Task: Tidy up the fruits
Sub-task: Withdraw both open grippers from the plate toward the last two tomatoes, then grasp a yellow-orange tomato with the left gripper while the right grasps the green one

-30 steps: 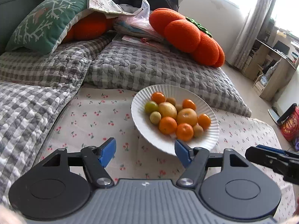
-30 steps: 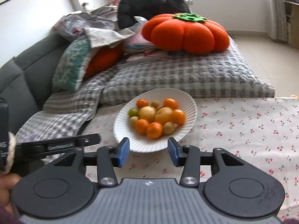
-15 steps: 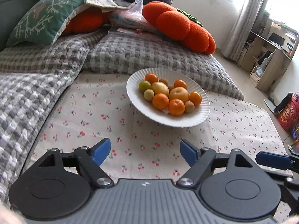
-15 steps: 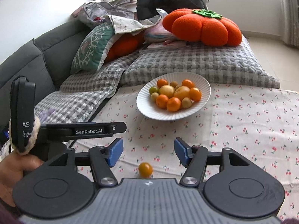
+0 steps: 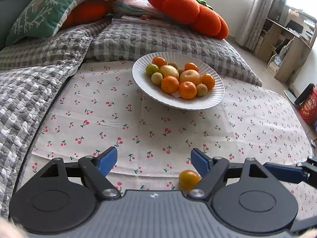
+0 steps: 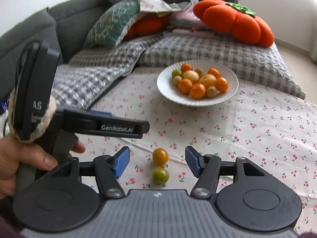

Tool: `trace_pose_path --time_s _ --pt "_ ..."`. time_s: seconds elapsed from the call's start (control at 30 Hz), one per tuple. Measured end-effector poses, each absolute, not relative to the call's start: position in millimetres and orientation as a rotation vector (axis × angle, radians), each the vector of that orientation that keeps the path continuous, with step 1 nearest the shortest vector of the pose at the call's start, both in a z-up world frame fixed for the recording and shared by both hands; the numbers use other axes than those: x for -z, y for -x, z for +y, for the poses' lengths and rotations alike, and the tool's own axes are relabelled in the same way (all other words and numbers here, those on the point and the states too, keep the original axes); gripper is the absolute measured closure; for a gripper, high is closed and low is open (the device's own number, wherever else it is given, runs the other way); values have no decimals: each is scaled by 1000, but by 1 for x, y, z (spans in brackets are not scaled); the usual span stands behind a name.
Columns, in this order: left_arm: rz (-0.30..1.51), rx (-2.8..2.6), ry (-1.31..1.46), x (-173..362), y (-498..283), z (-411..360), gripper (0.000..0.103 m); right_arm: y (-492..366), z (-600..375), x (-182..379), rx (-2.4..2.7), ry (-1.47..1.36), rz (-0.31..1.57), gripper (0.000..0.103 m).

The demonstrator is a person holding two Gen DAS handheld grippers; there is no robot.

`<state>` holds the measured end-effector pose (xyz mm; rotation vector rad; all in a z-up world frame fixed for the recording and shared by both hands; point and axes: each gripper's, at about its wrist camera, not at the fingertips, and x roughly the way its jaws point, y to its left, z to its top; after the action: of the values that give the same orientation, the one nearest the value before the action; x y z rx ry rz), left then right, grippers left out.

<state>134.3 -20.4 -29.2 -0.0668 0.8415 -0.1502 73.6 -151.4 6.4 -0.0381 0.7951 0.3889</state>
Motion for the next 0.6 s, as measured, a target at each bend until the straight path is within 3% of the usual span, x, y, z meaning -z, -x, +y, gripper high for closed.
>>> trace_pose_path --time_s 0.6 --pt "899 209 116 43 -141 -21 22 -78 -138 10 -318 156 865 41"
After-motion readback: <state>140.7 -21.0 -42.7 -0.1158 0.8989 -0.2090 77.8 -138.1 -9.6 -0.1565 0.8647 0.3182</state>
